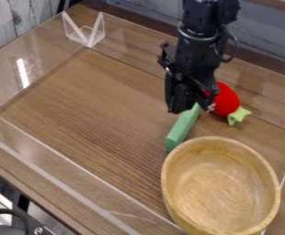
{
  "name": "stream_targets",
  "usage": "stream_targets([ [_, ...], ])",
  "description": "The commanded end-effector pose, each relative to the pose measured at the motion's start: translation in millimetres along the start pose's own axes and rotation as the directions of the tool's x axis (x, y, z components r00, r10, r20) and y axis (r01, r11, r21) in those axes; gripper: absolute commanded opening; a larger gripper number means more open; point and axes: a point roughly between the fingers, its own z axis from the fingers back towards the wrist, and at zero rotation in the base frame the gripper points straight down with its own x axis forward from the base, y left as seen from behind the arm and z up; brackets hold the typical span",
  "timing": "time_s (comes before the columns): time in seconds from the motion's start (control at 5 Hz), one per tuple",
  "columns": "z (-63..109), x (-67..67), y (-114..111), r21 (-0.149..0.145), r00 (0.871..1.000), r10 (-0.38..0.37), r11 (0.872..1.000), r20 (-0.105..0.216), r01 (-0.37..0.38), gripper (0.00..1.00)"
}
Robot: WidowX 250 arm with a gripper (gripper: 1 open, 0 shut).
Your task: Put the green block in the brown bowl
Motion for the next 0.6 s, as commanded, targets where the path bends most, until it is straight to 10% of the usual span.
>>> stream_targets([
  [0.0,17.9,1.4,11,0.021,0.998,-0.04,0.999,0.046,0.039,0.0],
  [0.2,18.2,-3.0,19,0.02,0.996,-0.082,0.997,0.041,0.081,0.0],
  [0.4,7.1,-5.2,23,0.015,0.994,-0.101,0.995,0.032,0.1,1.0],
])
